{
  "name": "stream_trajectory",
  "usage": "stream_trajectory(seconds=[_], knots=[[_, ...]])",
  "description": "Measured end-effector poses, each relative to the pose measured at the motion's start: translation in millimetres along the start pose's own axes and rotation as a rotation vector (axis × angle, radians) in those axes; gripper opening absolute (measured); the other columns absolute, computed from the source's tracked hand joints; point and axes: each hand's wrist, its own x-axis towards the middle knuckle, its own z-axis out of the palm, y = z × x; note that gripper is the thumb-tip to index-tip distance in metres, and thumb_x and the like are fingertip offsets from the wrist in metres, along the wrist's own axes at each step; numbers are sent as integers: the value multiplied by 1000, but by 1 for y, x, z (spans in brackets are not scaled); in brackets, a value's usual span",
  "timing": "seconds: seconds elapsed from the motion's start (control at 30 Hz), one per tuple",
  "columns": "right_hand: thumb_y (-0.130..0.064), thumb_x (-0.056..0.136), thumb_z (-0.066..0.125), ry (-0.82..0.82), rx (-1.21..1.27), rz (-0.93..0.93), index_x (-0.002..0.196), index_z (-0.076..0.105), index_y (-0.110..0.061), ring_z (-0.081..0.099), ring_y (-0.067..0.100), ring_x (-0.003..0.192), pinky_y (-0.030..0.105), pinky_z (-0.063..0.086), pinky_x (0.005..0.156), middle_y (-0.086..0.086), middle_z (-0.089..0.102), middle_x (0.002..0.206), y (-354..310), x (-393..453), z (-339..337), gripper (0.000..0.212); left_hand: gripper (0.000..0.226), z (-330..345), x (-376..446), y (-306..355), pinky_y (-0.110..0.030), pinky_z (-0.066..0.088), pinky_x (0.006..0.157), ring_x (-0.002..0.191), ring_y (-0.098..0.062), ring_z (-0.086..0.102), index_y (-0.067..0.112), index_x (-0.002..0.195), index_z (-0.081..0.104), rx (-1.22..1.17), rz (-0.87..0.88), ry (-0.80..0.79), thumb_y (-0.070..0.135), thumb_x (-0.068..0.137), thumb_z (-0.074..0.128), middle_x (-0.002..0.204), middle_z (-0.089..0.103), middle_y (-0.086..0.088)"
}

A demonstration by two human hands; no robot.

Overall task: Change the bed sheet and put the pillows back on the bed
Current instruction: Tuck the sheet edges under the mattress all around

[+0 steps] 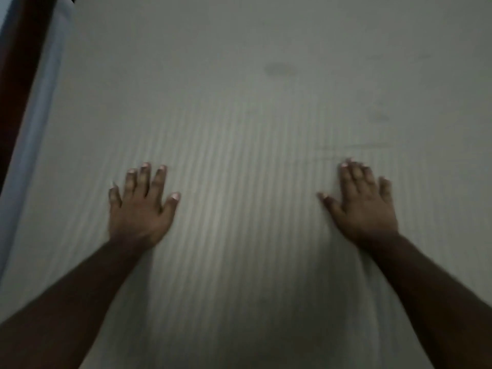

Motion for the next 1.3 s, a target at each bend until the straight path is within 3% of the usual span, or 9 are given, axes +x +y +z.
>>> stream_trajectory(seconds=[0.07, 0.27, 0.47, 0.57, 0.7, 0.8, 1.07, 1.23, 1.3], knots=[[-71, 91, 19, 33, 45, 44, 157, 23, -9, 17, 34, 151, 61, 16, 119, 13, 19, 165, -42, 11, -10, 90, 74, -7, 8, 5, -64, 8, 120, 153, -37, 13, 25, 160, 17, 10, -9, 33, 62, 95, 20, 167, 17, -9], [-55, 100, 36, 69, 47, -641, 151, 42, -17, 29, 23, 149, 56, 20, 119, 4, 36, 159, -185, 27, 6, 64, 67, -5, 23, 57, -62, 14, 119, 152, -29, 23, 29, 158, 28, 42, 423, 7, 56, 96, 31, 165, 23, -2], [-67, 96, 20, 103, -6, -159, 155, 27, -9, 25, 31, 149, 57, 23, 118, 13, 27, 162, -86, 140, -17, 83, 72, -29, 125, -72, -61, 15, 119, 151, -34, 20, 31, 159, 21, 24, -41, 87, 64, 95, 22, 165, 22, -8], [-61, 95, 19, 108, 50, 46, 153, 26, 0, 22, 41, 148, 63, 21, 116, 23, 23, 161, -112, 157, -33, 85, 74, -38, 136, -79, -64, 11, 119, 151, -39, 16, 24, 159, 19, -9, -155, 97, 61, 96, 19, 166, 19, -11], [-51, 98, 36, 96, 71, -595, 149, 43, -9, 35, 34, 145, 61, 23, 117, 15, 39, 156, -241, 113, -14, 66, 68, -33, 115, -11, -64, 13, 118, 151, -37, 21, 26, 159, 24, 33, 232, 96, 53, 97, 29, 165, 25, -8], [-60, 99, 32, 41, -25, -789, 153, 38, -20, 29, 26, 149, 58, 18, 119, 4, 35, 160, -271, 127, -12, 68, 66, -29, 132, -10, -62, 12, 119, 152, -30, 20, 33, 158, 21, 31, 289, 62, 57, 97, 26, 166, 23, -3], [-65, 94, 15, 89, 21, -41, 156, 22, -7, 17, 37, 151, 63, 17, 117, 16, 17, 165, -193, 250, -52, 85, 73, -51, 203, -130, -61, 9, 121, 154, -29, 12, 25, 160, 15, -38, -222, 133, 63, 97, 19, 167, 15, -8], [-53, 99, 28, 37, 18, -650, 154, 34, -14, 24, 30, 150, 62, 16, 118, 9, 28, 162, -320, 175, -28, 67, 64, -45, 187, -58, -63, 5, 120, 152, -35, 18, 27, 158, 25, 27, 241, 176, 51, 99, 27, 165, 25, -8], [-56, 99, 28, 21, -17, -736, 154, 35, -19, 25, 25, 151, 62, 13, 118, 3, 29, 162, -344, 167, -22, 66, 64, -40, 194, -56, -62, 8, 120, 153, -32, 17, 34, 158, 23, 35, 243, 127, 56, 98, 25, 166, 22, -4]])
